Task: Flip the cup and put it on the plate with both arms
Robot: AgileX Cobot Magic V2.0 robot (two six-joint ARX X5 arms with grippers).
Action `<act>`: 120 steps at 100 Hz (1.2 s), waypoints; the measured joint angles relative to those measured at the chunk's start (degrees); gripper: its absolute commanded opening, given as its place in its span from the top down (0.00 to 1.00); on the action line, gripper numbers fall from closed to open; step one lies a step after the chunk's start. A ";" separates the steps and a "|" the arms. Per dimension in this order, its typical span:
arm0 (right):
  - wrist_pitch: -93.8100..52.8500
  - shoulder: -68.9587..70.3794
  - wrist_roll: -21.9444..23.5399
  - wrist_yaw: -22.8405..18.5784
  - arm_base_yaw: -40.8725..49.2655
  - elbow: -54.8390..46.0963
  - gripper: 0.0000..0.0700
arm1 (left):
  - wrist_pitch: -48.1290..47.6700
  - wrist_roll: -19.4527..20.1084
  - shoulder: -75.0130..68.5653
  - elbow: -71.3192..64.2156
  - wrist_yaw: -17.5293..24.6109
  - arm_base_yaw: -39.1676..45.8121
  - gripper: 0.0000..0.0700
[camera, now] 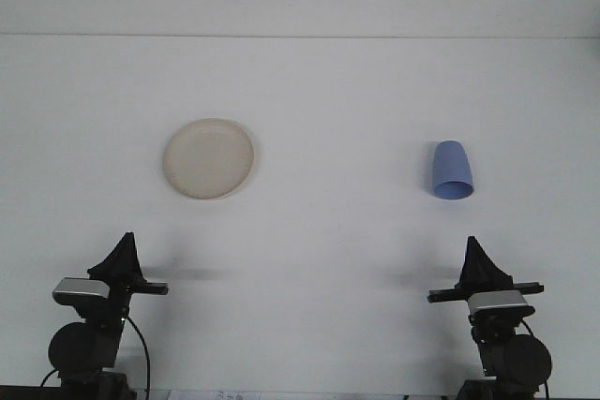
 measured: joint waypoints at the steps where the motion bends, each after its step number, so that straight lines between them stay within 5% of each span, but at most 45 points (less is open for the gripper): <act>1: 0.00 0.00 0.00 0.00 0.00 0.00 1.00 | 0.00 0.00 0.00 0.00 0.00 0.00 0.98; 38: -7.39 4.15 0.96 0.22 0.00 10.23 1.00 | 0.00 0.00 0.00 -0.02 0.00 0.00 0.98; 77: -22.21 33.90 1.20 -0.04 0.00 34.73 1.00 | 0.00 0.00 0.00 0.00 0.00 0.00 0.98; 84: -19.54 37.77 1.88 -0.07 0.00 35.17 0.90 | 0.00 0.00 0.00 0.00 0.00 0.00 0.98; 105: -17.88 47.63 3.74 0.22 0.09 34.77 0.35 | 0.00 0.00 0.00 0.00 0.00 0.00 0.98; 120: -12.50 54.29 4.98 3.06 1.55 31.63 0.32 | 0.00 0.00 0.00 0.00 0.00 0.00 0.98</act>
